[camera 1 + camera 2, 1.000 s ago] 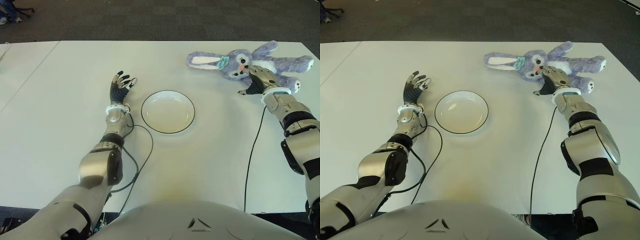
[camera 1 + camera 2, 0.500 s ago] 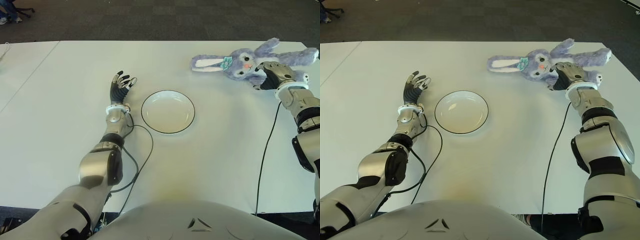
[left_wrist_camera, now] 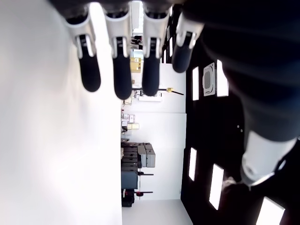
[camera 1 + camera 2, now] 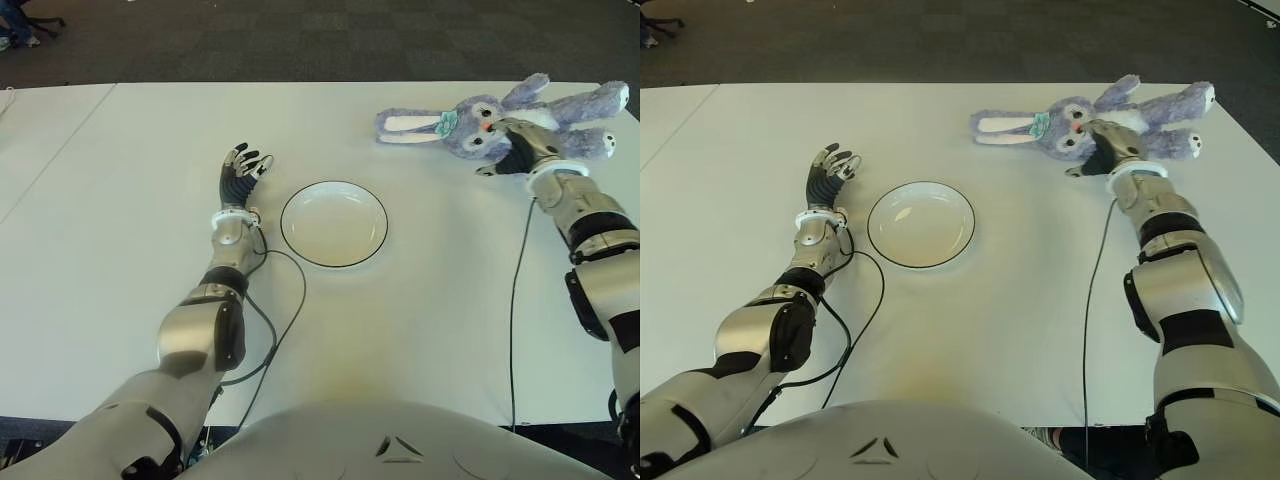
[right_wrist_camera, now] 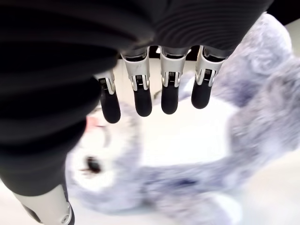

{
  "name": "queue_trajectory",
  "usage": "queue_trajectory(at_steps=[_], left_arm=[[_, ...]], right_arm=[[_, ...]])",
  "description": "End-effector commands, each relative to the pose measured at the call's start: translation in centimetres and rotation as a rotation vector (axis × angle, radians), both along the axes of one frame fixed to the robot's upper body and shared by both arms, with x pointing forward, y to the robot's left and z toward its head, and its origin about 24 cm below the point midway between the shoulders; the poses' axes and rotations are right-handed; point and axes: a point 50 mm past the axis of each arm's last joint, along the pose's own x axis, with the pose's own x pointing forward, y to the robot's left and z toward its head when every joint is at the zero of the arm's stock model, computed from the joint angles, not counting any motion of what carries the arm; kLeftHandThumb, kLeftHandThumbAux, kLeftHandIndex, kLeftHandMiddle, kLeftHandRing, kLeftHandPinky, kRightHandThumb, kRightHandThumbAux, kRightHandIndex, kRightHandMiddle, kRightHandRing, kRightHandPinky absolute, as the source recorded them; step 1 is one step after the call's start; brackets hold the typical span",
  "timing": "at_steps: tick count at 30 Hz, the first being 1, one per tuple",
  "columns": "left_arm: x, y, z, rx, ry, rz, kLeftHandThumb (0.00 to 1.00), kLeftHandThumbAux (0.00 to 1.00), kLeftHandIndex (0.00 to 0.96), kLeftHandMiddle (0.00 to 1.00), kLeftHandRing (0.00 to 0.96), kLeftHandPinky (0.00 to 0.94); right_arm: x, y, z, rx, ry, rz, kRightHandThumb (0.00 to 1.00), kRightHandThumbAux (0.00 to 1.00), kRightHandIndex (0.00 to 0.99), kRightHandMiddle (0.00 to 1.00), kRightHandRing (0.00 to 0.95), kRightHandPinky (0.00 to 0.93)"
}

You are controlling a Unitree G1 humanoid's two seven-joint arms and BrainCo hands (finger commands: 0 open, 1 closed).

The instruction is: Put the doll into the plate.

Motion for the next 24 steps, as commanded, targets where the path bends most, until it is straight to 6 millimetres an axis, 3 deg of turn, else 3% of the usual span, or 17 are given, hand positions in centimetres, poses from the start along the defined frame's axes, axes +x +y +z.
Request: queue_trajectory(at_steps=[1,3,7,11,14,24], left_arm=[[-7.9,-1.0,-9.0,-0.098,0.438,0.022,0.0,0.646,0.167,0.267,0.292,0.3],[-7.9,-1.0,-9.0,-0.097,0.441,0.022,0.0,0.646,0.156,0.261,0.286,0.286],[-7.8,-1.0,-9.0,-0.09,0.444,0.023,0.0,0.649,0.15,0.259,0.28,0.285],[-7.9,-0.9,-9.0,-0.087,0.444,0.023,0.0,0.65,0.149,0.259,0.28,0.29],[-7.9,-0.9,-9.0,-0.088,0.439,0.022,0.0,0.651,0.163,0.27,0.295,0.311],[-8.0,-0.9,-9.0,-0.08,0.423,0.017,0.0,0.646,0.164,0.278,0.302,0.3]], right_arm=[[-4.8,9.1,-7.2,0.26,0.163,0.45,0.22,0.741,0.145,0.123,0.111,0.113],[-7.8,11.8,-8.3,0.274,0.198,0.655,0.21,0.751,0.141,0.117,0.105,0.104],[-10.9,13.1,-7.9,0.251,0.228,0.878,0.196,0.759,0.144,0.114,0.104,0.112],[-12.0,12.7,-7.0,0.237,0.252,0.952,0.196,0.759,0.144,0.113,0.103,0.11],[-13.0,12.1,-5.4,0.252,0.281,0.991,0.256,0.77,0.147,0.12,0.12,0.182],[-13.3,11.8,-5.6,0.352,0.349,0.895,0.304,0.782,0.144,0.14,0.149,0.187]])
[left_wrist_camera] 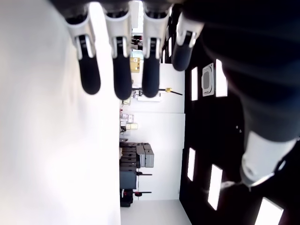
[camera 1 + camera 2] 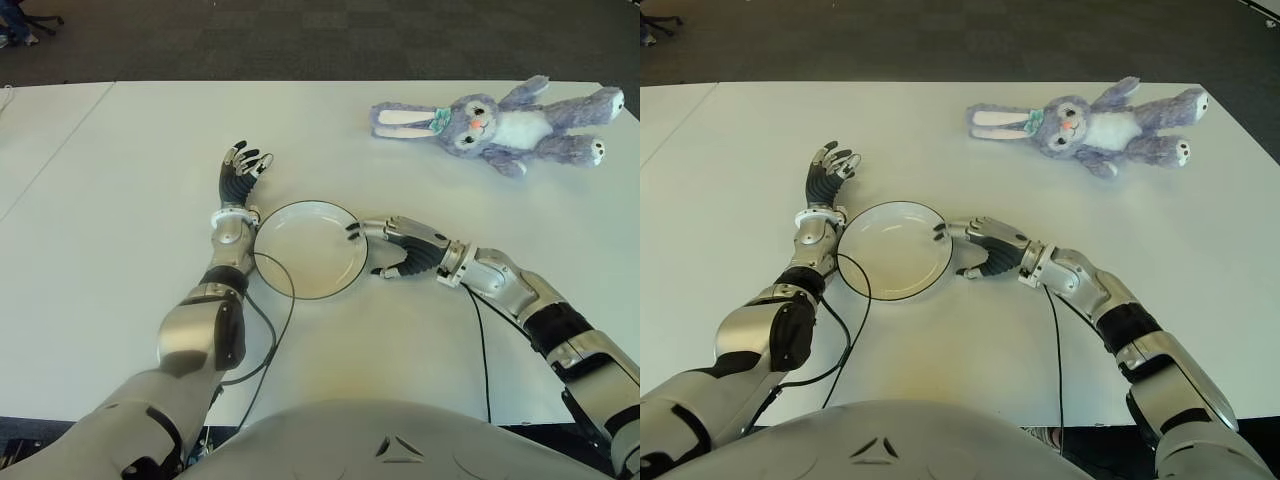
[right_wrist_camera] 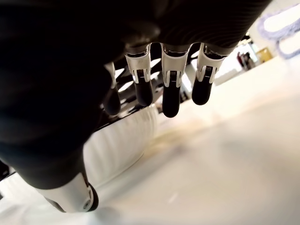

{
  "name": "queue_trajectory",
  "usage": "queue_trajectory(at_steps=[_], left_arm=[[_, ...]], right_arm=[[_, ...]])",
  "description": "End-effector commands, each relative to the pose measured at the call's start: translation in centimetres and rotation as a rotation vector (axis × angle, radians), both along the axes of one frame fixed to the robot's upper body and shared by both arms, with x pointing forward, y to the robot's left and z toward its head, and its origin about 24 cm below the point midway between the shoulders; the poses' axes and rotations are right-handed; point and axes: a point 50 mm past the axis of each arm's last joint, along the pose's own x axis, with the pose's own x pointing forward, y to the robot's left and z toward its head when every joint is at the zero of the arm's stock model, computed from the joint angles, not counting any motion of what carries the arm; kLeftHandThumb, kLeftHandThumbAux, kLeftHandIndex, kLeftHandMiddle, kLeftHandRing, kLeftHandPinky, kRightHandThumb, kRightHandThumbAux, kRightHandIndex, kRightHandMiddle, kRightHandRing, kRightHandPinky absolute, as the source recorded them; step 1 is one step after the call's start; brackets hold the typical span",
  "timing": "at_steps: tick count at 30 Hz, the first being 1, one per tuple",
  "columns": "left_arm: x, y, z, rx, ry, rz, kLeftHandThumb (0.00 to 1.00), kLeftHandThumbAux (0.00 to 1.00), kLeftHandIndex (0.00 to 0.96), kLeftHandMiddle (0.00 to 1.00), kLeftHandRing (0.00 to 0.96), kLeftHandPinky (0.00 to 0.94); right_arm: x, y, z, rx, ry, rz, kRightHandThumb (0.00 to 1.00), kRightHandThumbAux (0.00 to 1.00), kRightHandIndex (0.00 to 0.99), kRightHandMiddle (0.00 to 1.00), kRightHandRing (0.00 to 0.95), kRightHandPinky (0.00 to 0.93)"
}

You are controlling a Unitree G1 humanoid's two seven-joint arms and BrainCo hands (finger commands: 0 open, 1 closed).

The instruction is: Put the doll into the plate.

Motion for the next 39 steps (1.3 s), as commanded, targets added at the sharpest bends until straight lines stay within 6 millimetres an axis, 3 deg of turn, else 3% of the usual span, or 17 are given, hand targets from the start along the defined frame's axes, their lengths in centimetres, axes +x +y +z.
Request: queue_trajectory(at_steps=[1,6,10,22,29,33,39], left_arm=[[-8.0,-1.0,-9.1,-0.078,0.429,0.012,0.0,0.646,0.166,0.278,0.303,0.304],[-8.0,-0.9,-9.1,-0.079,0.433,0.013,0.0,0.636,0.175,0.277,0.305,0.312],[-8.0,-0.9,-9.1,-0.07,0.437,0.008,0.0,0.63,0.172,0.268,0.286,0.264],[-8.0,-0.8,-9.1,-0.071,0.435,0.007,0.0,0.637,0.167,0.272,0.296,0.316],[-8.0,-0.7,-9.1,-0.072,0.437,0.009,0.0,0.642,0.164,0.272,0.292,0.279],[-8.1,-0.7,-9.1,-0.07,0.441,0.014,0.0,0.651,0.174,0.274,0.297,0.299],[-8.0,-0.6,-9.1,-0.07,0.442,0.018,0.0,0.655,0.173,0.277,0.306,0.317]], right_arm=[[-1.4,-0.1,-0.7,-0.001,0.131,0.009,0.304,0.785,0.143,0.142,0.15,0.185],[-1.6,0.0,-0.5,0.076,0.193,-0.009,0.282,0.803,0.137,0.144,0.15,0.17],[-1.8,0.0,-0.6,0.111,0.226,-0.018,0.256,0.816,0.133,0.141,0.148,0.174],[-2.1,-0.1,-1.3,0.154,0.267,-0.031,0.286,0.811,0.141,0.147,0.157,0.185],[-2.0,0.0,-1.4,0.177,0.272,-0.037,0.262,0.799,0.139,0.14,0.146,0.166],[-0.9,-0.3,-0.7,0.18,0.25,-0.052,0.199,0.78,0.121,0.114,0.135,0.178],[2.7,-2.1,2.0,0.208,0.125,-0.145,0.236,0.768,0.107,0.085,0.138,0.241]])
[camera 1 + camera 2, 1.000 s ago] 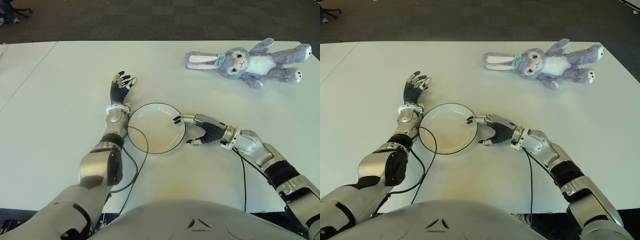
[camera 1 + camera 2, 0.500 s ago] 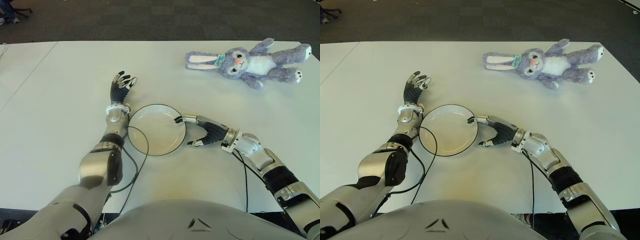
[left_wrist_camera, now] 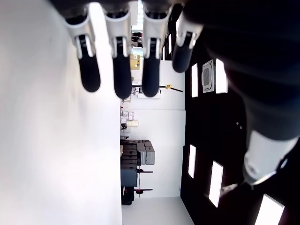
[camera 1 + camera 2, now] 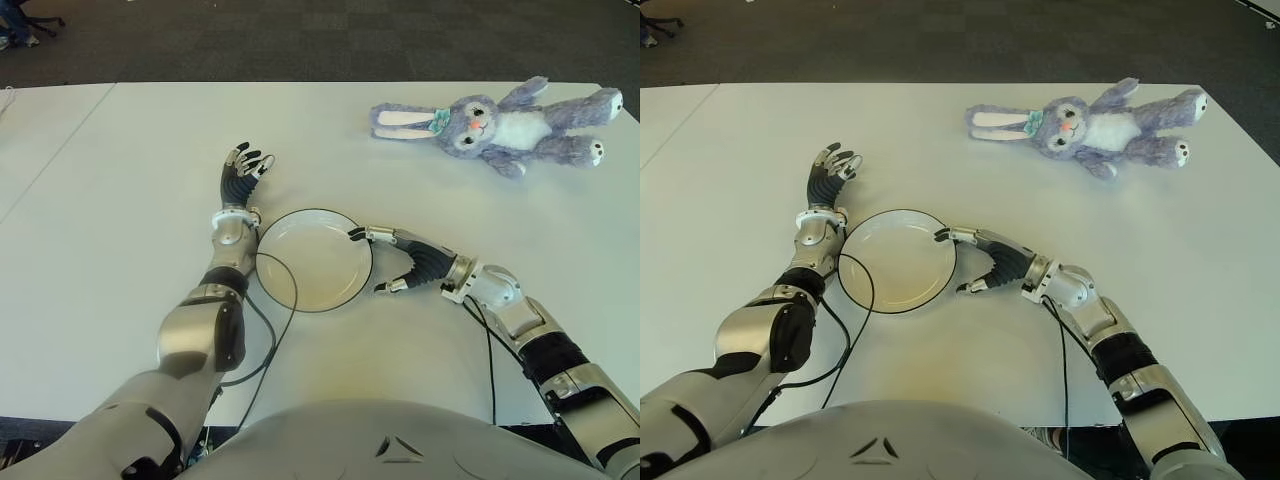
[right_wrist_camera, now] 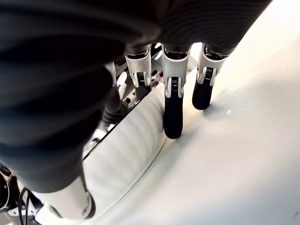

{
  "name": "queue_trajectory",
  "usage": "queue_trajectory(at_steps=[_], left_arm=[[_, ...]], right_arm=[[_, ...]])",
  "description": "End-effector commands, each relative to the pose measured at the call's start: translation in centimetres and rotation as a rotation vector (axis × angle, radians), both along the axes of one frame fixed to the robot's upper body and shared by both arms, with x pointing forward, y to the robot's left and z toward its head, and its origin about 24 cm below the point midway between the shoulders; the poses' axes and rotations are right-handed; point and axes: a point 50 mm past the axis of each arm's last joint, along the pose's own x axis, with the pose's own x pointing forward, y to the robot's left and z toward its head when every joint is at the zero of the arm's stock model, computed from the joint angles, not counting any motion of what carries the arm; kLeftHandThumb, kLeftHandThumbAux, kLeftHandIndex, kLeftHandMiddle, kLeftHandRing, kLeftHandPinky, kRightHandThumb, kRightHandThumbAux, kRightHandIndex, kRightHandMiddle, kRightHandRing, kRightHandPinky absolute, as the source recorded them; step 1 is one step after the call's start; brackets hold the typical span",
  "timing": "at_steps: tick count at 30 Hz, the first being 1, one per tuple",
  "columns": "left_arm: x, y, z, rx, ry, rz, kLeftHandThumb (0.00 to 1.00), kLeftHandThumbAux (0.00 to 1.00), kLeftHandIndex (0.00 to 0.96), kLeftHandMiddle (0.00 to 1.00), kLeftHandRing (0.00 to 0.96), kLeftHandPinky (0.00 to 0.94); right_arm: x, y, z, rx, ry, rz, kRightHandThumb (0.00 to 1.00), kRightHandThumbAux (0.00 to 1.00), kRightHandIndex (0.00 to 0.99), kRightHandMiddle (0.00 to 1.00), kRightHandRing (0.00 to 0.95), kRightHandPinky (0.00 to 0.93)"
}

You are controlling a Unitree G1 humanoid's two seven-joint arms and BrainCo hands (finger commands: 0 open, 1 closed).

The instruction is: Put the doll into the plate.

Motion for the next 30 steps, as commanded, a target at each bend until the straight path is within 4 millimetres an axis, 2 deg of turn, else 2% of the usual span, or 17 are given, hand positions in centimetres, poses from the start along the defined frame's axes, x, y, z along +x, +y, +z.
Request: queue_trajectory(at_steps=[1,2,3,5,11,16,20,25,30], left_arm=[[-8.0,-0.7,-9.1,-0.073,0.439,0.021,0.0,0.656,0.169,0.276,0.306,0.311],[-8.0,-0.7,-9.1,-0.072,0.439,0.021,0.0,0.656,0.166,0.274,0.306,0.314],[-7.9,-0.7,-9.0,-0.073,0.439,0.019,0.0,0.656,0.165,0.274,0.306,0.314],[-7.9,-0.7,-9.0,-0.074,0.438,0.016,0.0,0.652,0.157,0.272,0.303,0.308],[-7.9,-0.7,-9.0,-0.066,0.441,0.008,0.0,0.656,0.158,0.271,0.309,0.326],[-7.8,-0.7,-9.0,-0.062,0.445,0.009,0.0,0.662,0.159,0.27,0.305,0.306],[-7.7,-0.8,-8.9,-0.061,0.437,0.014,0.0,0.67,0.163,0.273,0.302,0.3],[-7.6,-1.0,-8.9,-0.066,0.44,0.013,0.0,0.666,0.152,0.268,0.294,0.296],[-7.6,-0.9,-8.9,-0.071,0.441,0.013,0.0,0.658,0.151,0.272,0.299,0.306]], right_arm=[[4.2,-1.8,3.2,0.016,-0.118,-0.107,0.25,0.762,0.102,0.073,0.145,0.272],[4.9,-2.1,3.9,0.015,-0.144,-0.127,0.256,0.756,0.098,0.063,0.151,0.288],[6.6,-2.8,5.6,0.006,-0.207,-0.181,0.258,0.755,0.098,0.062,0.152,0.291],[8.8,-3.7,8.1,0.0,-0.298,-0.261,0.23,0.722,0.088,0.038,0.124,0.203],[11.6,-5.3,12.3,0.01,-0.482,-0.457,0.163,0.676,0.08,0.025,0.076,0.108],[12.4,-5.7,13.4,0.005,-0.557,-0.525,0.129,0.647,0.072,0.023,0.053,0.063],[13.5,-7.0,14.9,-0.034,-0.598,-0.655,0.12,0.612,0.056,0.016,0.025,0.027],[14.2,-7.4,15.3,-0.079,-0.625,-0.73,0.097,0.597,0.048,0.018,0.012,0.0],[14.9,-7.0,15.3,-0.144,-0.653,-0.77,0.081,0.595,0.047,0.019,0.01,0.017]])
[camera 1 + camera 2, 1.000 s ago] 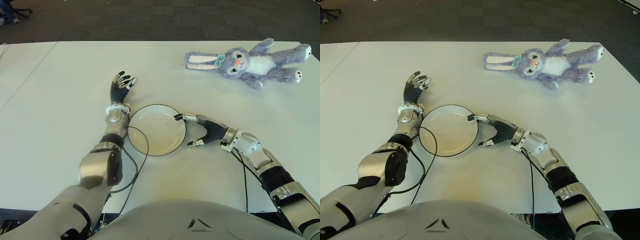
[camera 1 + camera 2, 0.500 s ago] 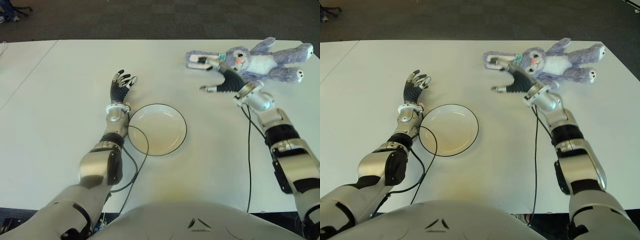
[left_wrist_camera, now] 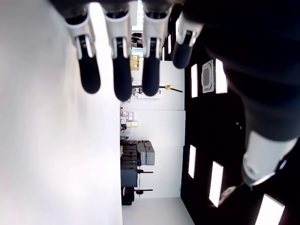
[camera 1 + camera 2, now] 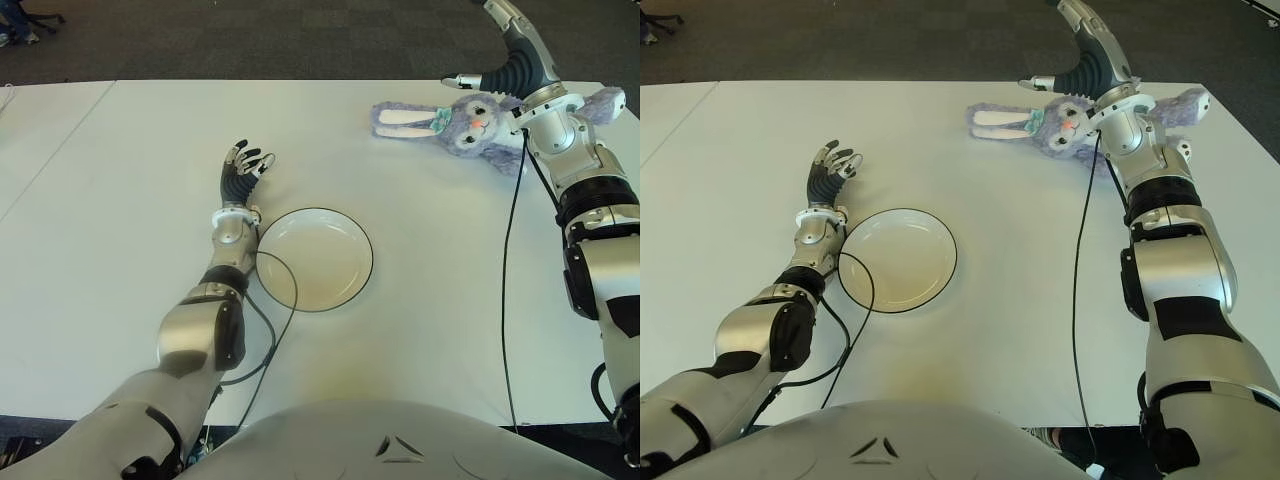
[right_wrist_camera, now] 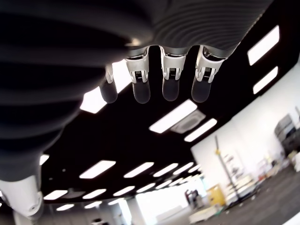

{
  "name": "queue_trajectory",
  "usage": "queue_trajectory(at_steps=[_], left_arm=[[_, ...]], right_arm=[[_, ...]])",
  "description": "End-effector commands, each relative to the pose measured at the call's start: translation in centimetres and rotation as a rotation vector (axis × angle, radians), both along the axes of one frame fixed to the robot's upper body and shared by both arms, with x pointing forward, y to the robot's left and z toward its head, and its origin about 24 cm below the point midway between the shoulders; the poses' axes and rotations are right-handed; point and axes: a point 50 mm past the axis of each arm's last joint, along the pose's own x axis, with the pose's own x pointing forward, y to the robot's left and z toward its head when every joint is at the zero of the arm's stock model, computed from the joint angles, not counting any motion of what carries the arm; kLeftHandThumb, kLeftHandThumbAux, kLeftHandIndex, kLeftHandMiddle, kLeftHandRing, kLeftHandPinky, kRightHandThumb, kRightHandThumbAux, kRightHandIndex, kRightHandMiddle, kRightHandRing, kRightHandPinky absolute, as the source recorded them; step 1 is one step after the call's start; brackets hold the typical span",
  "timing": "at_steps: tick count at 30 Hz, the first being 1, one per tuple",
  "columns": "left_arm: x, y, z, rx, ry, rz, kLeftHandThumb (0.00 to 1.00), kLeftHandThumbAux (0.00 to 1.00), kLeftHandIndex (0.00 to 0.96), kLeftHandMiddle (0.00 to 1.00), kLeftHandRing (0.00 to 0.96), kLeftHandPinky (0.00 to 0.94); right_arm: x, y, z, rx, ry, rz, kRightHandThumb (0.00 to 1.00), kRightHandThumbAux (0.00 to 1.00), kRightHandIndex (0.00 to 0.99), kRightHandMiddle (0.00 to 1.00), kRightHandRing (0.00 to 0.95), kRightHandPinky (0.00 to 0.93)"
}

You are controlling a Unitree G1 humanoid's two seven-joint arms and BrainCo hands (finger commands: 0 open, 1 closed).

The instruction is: Put the doll into the plate.

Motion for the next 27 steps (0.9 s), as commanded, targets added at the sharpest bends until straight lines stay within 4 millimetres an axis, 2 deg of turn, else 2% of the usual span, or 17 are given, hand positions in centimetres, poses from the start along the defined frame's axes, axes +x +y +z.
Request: queue_trajectory(at_steps=[1,9,11,17,22,27], left_arm=[[-7.8,-0.8,-9.1,-0.074,0.448,0.017,0.0,0.659,0.152,0.274,0.299,0.303],[-7.8,-0.7,-9.1,-0.071,0.451,0.025,0.0,0.668,0.159,0.272,0.3,0.302],[-7.8,-0.7,-9.1,-0.066,0.453,0.025,0.0,0.67,0.159,0.272,0.293,0.279],[-7.7,-1.0,-9.0,-0.054,0.446,0.015,0.0,0.655,0.154,0.271,0.289,0.287],[-7.6,-1.1,-9.0,-0.049,0.445,0.008,0.0,0.655,0.161,0.283,0.305,0.315],[-7.6,-1.0,-9.0,-0.055,0.451,0.011,0.0,0.646,0.168,0.278,0.296,0.277]], right_arm=[[0.9,0.3,-1.1,-0.087,0.044,-0.093,0.079,0.595,0.048,0.019,0.011,0.022],[1.2,-0.2,-0.9,-0.163,0.063,-0.156,0.082,0.6,0.057,0.03,0.033,0.076],[1.3,-0.5,-0.8,-0.188,0.068,-0.178,0.108,0.61,0.062,0.043,0.049,0.095],[1.5,-1.2,-0.5,-0.249,0.086,-0.243,0.139,0.635,0.074,0.068,0.066,0.087],[1.2,-3.5,-2.0,-0.303,0.204,-0.375,0.141,0.661,0.085,0.084,0.071,0.064],[0.6,-5.2,-4.5,-0.342,0.335,-0.466,0.146,0.698,0.095,0.072,0.045,0.008]])
